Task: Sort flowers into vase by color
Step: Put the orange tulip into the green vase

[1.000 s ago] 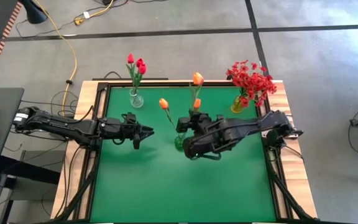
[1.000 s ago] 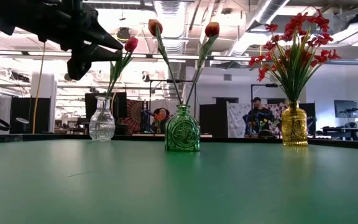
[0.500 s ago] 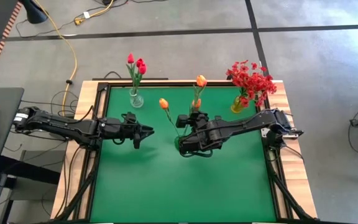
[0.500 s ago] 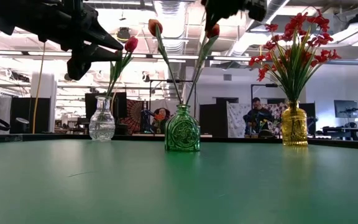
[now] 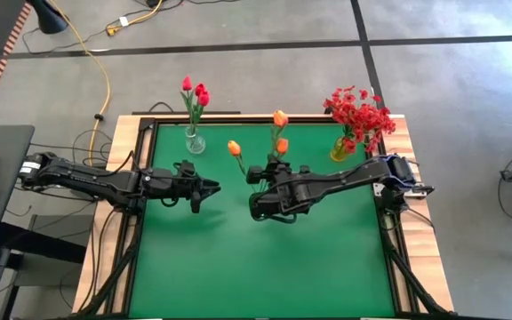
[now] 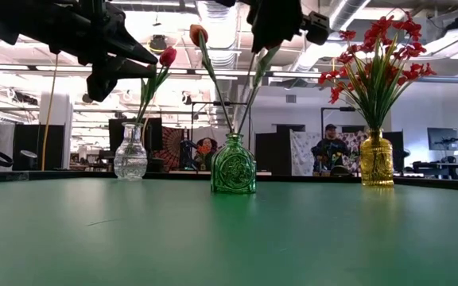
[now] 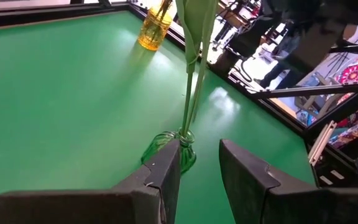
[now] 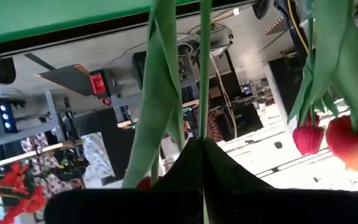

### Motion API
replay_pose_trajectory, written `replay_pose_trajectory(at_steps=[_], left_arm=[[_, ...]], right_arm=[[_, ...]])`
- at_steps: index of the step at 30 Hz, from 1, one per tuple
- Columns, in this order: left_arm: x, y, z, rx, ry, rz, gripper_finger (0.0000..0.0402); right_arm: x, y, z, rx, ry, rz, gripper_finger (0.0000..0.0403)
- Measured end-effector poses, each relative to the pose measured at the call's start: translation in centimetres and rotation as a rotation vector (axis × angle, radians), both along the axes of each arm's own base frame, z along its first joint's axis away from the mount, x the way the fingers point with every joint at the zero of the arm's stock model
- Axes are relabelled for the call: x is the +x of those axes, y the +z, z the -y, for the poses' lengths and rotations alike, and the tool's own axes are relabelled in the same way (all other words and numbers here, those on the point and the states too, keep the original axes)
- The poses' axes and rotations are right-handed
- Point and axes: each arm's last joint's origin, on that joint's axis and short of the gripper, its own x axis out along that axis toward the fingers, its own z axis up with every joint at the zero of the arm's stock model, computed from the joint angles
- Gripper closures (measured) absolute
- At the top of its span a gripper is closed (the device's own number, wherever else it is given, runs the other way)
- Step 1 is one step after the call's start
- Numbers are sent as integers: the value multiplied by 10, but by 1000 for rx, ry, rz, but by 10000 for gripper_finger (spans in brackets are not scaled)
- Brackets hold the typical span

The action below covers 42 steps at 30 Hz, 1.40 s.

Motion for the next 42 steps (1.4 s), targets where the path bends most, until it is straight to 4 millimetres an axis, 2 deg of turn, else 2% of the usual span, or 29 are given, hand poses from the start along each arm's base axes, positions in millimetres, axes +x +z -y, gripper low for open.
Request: replay_pose_trajectory(at_steps=[16, 42], left_arm=[[0, 0, 0, 17, -6, -1, 302], [0, 0, 0, 22, -16, -4, 302]], right_arm=[[3, -4, -8, -1, 28, 27, 385], [1, -7, -4, 30, 23, 3, 385]])
